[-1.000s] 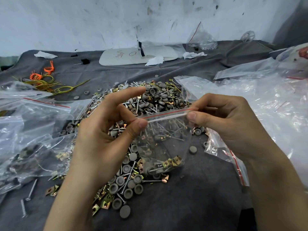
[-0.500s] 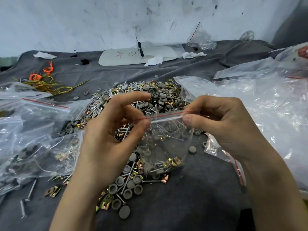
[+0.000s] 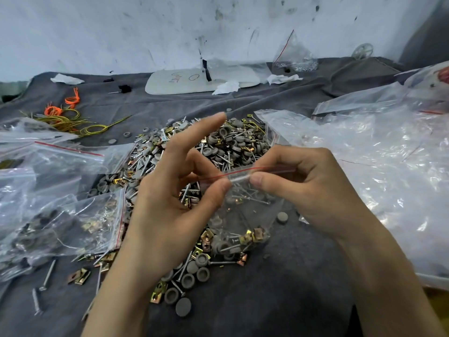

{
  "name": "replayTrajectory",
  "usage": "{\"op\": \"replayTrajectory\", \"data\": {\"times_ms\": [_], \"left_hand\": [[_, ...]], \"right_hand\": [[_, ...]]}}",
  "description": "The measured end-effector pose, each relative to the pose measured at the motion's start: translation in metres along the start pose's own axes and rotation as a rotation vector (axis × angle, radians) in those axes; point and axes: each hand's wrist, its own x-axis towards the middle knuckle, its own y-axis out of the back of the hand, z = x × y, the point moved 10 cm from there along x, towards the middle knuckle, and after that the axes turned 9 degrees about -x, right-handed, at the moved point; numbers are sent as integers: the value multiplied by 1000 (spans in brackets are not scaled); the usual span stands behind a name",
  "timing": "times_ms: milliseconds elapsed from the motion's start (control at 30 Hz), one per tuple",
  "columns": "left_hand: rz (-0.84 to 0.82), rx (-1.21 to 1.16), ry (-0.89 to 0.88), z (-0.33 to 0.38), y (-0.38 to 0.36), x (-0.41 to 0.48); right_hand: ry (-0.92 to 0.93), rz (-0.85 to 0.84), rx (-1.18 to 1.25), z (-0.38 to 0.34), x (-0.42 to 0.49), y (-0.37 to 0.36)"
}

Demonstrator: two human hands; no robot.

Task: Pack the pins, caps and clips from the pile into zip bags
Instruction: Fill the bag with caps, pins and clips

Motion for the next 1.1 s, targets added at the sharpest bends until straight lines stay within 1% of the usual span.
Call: {"op": "replayTrajectory", "data": {"times_ms": [100, 233, 333, 567, 767, 867, 1000, 1100], "left_hand": [[-10, -3, 12, 0, -3, 0], [-32, 17, 33, 0, -7, 0], [-47, 62, 17, 3, -10, 1], [-53, 55, -16, 8, -9, 0], [-44, 63, -14, 8, -9, 0], [-27, 37, 18, 7, -7, 0], [-2, 40, 115, -1, -8, -1], [11, 68, 149, -3, -9, 0]], "right_hand": [[45, 4, 15, -5, -1, -1], [33, -14, 33, -5, -1, -6], [39, -27, 34, -7, -1, -12], [78, 0, 59, -13, 0, -14], [50, -11, 100, -13, -1, -16], [44, -11, 151, -13, -2, -16], [41, 18, 142, -13, -3, -12], [44, 31, 121, -13, -3, -10]]}}
